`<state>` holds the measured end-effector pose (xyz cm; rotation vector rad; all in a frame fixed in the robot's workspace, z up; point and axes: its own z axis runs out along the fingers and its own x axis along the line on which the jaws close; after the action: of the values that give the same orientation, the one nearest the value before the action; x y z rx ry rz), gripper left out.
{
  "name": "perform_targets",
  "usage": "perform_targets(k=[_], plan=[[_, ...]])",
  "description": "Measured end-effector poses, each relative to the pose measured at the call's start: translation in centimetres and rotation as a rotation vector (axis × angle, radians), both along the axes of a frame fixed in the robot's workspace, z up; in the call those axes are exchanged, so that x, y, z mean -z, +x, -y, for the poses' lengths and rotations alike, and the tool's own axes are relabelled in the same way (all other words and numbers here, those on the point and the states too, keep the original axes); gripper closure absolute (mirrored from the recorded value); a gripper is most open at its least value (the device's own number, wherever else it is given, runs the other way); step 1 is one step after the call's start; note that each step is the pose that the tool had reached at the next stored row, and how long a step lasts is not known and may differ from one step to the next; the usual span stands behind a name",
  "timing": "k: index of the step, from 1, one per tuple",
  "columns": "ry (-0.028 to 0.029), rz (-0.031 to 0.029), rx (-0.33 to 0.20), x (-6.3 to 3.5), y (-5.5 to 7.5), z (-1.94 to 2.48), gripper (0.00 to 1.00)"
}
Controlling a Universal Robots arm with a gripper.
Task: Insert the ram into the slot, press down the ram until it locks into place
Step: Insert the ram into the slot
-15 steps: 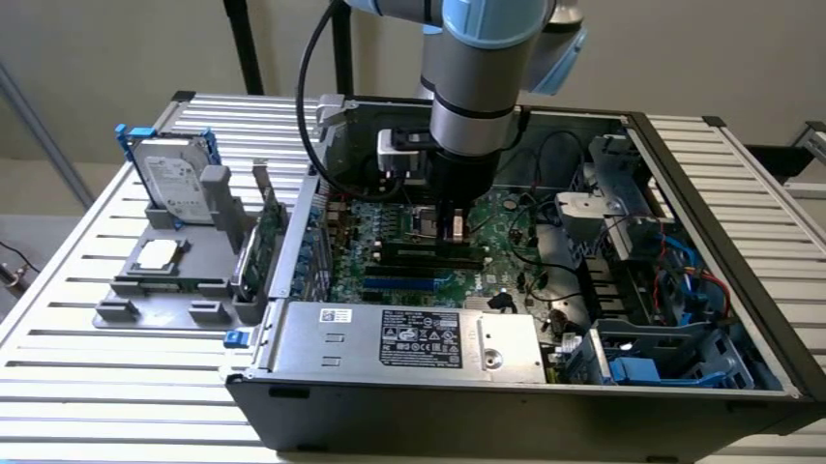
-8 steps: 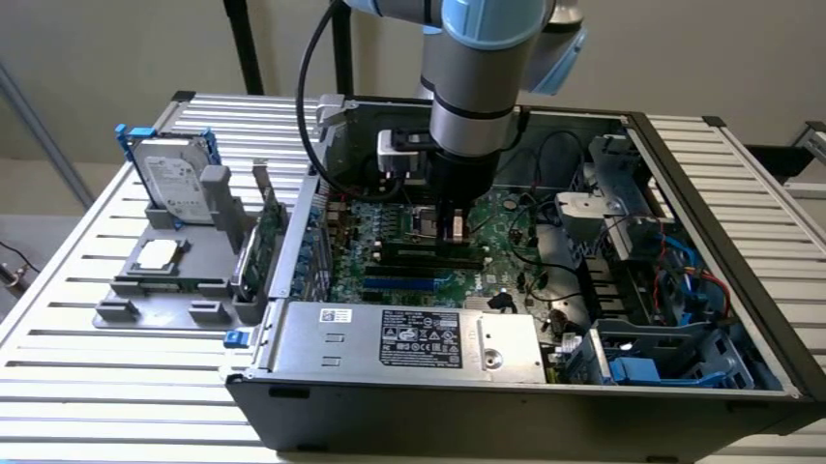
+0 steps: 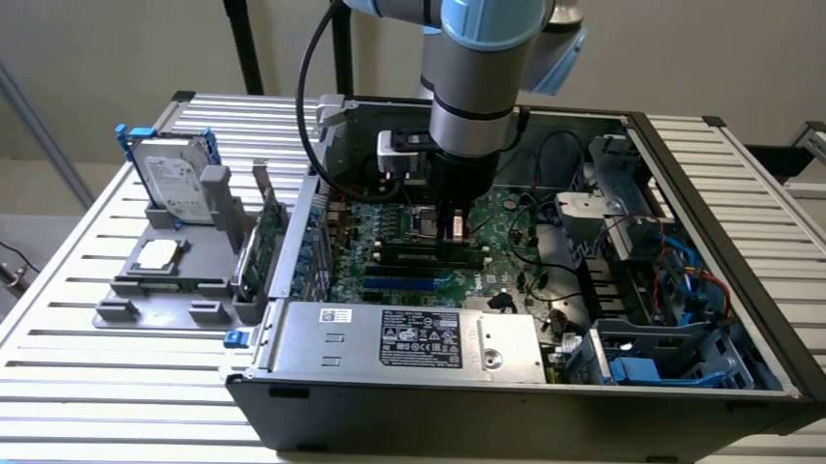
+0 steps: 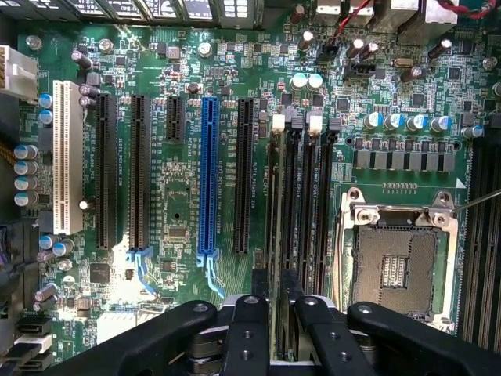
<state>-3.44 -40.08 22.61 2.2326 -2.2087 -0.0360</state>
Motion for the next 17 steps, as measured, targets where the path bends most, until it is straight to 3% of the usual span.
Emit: perform_targets(k=[3,12,17], plan=[[-0.0001,0.0000,0.000,-0.05,0.0,-0.01,0.78],[0.0041,-0.0004,0.000,-1.80,-0.8,0.00,0.78],[0.0047,-0.0005,0.000,-1.81,-1.0,-0.01,0.89]])
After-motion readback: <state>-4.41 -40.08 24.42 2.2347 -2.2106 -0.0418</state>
